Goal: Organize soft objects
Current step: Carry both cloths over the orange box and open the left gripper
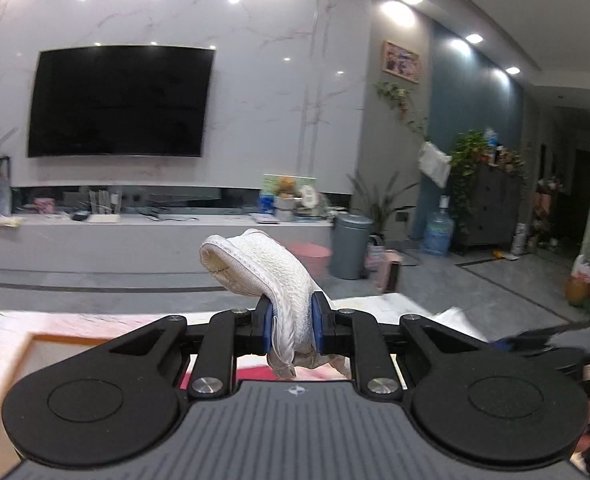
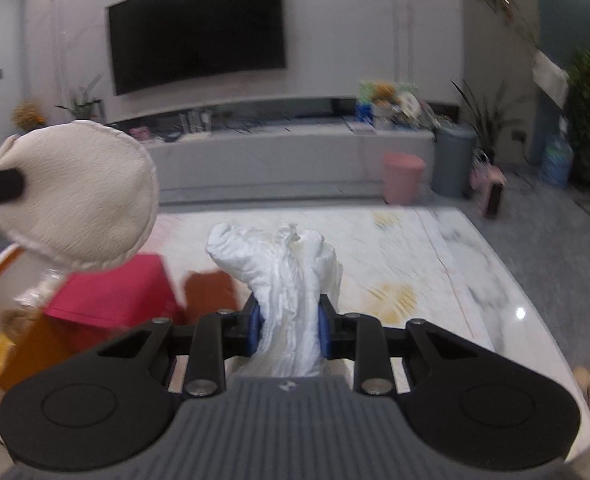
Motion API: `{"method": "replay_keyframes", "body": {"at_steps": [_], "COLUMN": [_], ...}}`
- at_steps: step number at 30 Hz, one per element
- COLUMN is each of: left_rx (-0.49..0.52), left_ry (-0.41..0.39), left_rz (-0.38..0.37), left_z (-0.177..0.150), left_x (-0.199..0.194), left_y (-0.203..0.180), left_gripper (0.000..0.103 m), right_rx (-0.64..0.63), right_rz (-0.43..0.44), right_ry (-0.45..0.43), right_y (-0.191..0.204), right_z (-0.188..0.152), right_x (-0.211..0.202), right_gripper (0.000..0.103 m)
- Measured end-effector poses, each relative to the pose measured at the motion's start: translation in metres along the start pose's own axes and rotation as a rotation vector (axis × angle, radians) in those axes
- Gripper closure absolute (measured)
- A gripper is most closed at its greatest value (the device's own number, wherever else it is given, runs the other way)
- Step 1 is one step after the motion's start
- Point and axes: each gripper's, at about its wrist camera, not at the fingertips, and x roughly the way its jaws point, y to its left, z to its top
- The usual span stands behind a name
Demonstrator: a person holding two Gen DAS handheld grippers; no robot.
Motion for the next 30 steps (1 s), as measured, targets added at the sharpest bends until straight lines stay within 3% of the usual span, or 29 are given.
{"method": "replay_keyframes", "body": {"at_steps": [4,11,18,21,23,24,25,30], "left_rx": [-0.034,-0.16,-0.263,-0.271,-0.265,-0.252,-0.239,-0.162], "left_ry": [0.054,0.221,0.354,0.483,0.502,0.497,0.487,0.453], "left_rz": [0.098,0.173,0.07,0.118,0.189,0.204,0.2,0.26], "left_z": [0.002,-0.019,-0.05,-0.066,-0.073,-0.076,-0.077,-0.071], "left_x": [0.005,0.056,0.091,0.107,0.108,0.107,0.104,0.081], "left_y": [0.048,0.123,0.158,0.167,0.171,0.171,0.171,0.167], "left_gripper": [0.082,0.082,0.08,0.066,0.051,0.032,0.021,0.017], "right_rx": [-0.049,-0.147,-0.2,-0.203,-0.196,-0.194,-0.196,-0.212], "right_rz": [0.072,0.182,0.231,0.222,0.219,0.219,0.219,0.215], "right_ry": [-0.042,-0.04,0.0,0.021,0.032,0.034,0.033,0.033], "right_y": [0.047,0.124,0.16,0.163,0.164,0.166,0.166,0.174], "right_z": [0.026,0.048,0.041,0.038,0.038,0.038,0.038,0.041], "right_x": [-0.005,0.019,0.042,0.052,0.057,0.057,0.058,0.062], "right_gripper": [0.076,0.076,0.076,0.076,0.076,0.076,0.076,0.076]}}
